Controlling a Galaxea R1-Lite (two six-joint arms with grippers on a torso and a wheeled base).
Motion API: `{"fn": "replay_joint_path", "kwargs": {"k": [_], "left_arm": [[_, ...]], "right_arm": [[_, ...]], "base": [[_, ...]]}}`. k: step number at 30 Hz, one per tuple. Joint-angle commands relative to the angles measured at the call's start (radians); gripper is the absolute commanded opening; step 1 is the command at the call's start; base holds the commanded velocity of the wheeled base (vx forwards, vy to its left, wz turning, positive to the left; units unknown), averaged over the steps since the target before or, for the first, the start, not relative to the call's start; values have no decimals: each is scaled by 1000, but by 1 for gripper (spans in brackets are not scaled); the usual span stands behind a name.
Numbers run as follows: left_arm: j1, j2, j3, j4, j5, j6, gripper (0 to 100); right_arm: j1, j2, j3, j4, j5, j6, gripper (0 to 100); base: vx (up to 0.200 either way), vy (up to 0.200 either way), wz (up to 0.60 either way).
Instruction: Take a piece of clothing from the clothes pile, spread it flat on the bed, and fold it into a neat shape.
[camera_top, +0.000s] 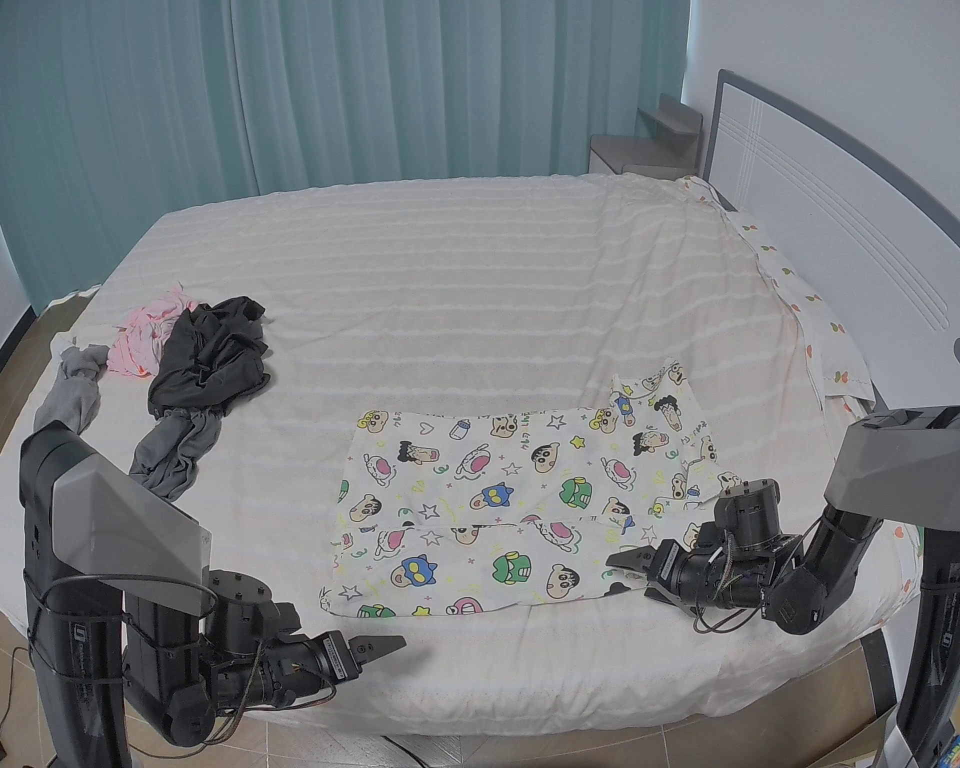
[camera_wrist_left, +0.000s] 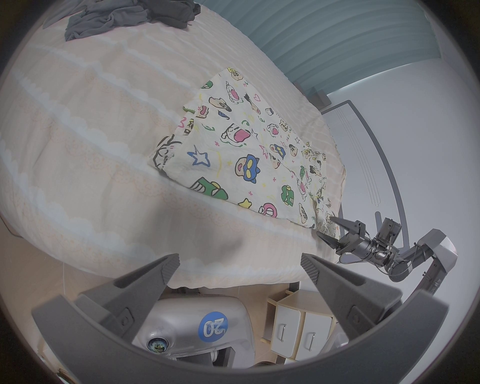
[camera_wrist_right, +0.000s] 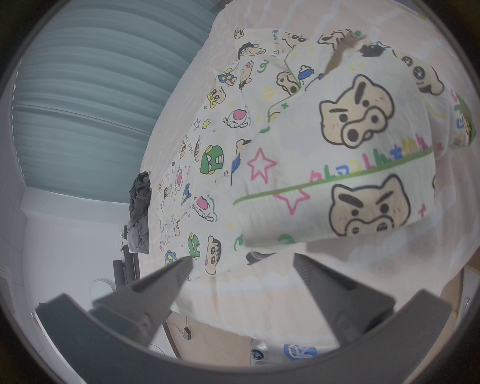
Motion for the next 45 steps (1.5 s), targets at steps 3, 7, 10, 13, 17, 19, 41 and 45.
{"fn": "replay_joint_path", "kwargs": {"k": [3,7,10,13,17,19,41,45], "left_arm": [[0,1,0,-6,0,1,100],[0,1,0,-6,0,1,100],[0,1,0,-7,0,1,100],[0,1,0,-6,0,1,100],[0,1,0,-6,0,1,100],[0,1,0,-6,0,1,100],[0,1,0,-6,1,1,100],[0,1,0,-6,1,1,100]], "right_arm": [[-3,20,-38,1,0,3,100],[-5,26,-50,0,-2,4,100],[-8,29,-57,1,-2,4,100],[-17,29,-59,3,-2,4,0],[-17,29,-56,7,-23,4,0],[-17,34,-59,15,-34,6,0],[-37,-43,56,21,-36,-3,0],[-32,-38,48,13,-36,-10,0]], "base": [[0,0,0],[0,0,0],[0,0,0],[0,0,0],[0,0,0],[0,0,0],[0,0,0],[0,0,0]]}}
